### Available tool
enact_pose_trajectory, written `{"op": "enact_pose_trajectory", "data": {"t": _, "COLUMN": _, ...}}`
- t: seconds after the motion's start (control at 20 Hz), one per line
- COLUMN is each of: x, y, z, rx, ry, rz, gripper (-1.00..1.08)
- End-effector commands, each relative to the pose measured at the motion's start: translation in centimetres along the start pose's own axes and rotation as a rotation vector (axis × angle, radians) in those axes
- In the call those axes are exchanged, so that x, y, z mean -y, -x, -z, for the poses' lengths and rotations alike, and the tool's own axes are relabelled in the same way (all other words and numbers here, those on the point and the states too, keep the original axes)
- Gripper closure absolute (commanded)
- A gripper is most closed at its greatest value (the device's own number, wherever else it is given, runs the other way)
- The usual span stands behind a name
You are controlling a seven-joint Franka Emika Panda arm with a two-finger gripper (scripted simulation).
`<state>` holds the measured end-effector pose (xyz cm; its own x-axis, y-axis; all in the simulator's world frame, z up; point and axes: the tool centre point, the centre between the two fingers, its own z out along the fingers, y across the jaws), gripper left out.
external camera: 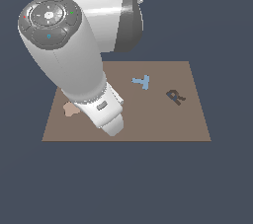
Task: Insert a designated object into the corresponding slot on a board.
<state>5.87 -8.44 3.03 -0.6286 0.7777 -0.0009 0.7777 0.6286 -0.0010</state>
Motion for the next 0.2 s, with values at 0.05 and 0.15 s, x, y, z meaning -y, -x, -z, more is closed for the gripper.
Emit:
{"op": "enact_pose_trajectory", "data": {"t": 0.05, "x": -0.01, "y": 0.01, "z": 0.0, "rx": 0.0, "ry": 0.0, "rz": 0.0, "gripper": -0.92}}
{"op": "enact_pose_trajectory", "data": {"t": 0.15, "x": -0.01, "y": 0.01, "z": 0.0, "rx": 0.0, "ry": 0.0, "rz": 0.0, "gripper": -0.92}}
